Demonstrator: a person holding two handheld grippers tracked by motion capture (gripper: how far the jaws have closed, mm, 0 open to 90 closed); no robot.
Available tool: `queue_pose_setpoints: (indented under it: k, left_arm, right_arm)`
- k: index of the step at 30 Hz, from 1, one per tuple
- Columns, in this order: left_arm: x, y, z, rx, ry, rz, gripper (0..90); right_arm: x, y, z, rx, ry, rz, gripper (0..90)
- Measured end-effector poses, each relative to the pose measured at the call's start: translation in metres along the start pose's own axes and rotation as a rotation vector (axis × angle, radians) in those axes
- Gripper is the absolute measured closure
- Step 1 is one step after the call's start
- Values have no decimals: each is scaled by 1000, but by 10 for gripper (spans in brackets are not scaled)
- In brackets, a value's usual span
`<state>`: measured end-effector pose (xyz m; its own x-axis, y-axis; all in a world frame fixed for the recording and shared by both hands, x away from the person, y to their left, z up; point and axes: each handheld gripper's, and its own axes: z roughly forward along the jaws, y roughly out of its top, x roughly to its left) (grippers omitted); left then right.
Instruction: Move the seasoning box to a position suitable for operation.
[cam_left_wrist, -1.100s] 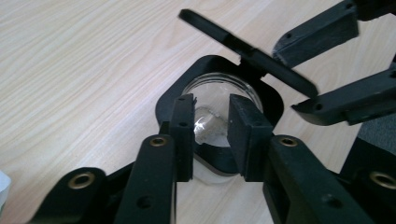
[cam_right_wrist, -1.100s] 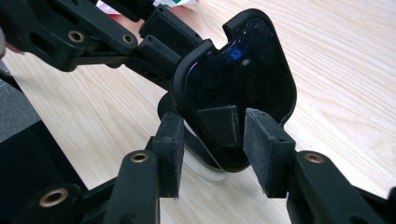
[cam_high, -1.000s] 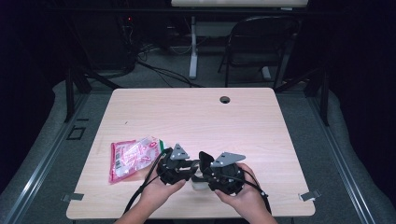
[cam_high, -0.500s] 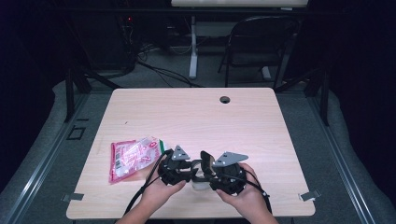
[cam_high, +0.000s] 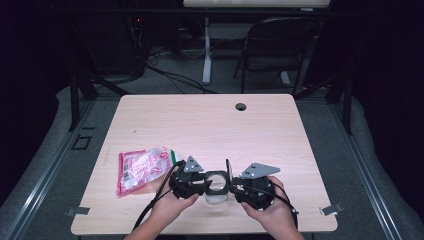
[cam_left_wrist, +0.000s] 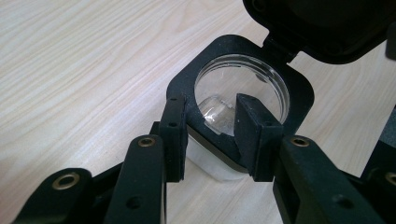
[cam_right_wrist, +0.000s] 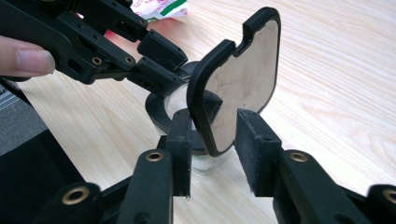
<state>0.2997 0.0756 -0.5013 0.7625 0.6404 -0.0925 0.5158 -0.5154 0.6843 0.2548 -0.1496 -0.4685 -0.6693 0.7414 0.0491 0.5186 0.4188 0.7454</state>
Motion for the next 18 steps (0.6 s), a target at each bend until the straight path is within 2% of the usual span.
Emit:
queue_pose_setpoints:
  k: [11,18]
  left_arm:
    - [0,-1,0,-5,2,0,654]
    - [0,-1,0,-6,-2,-2,659]
  right_arm:
    - [-13,-13,-11,-20,0,51,729]
    - [-11,-14,-11,-22,-7,60,731]
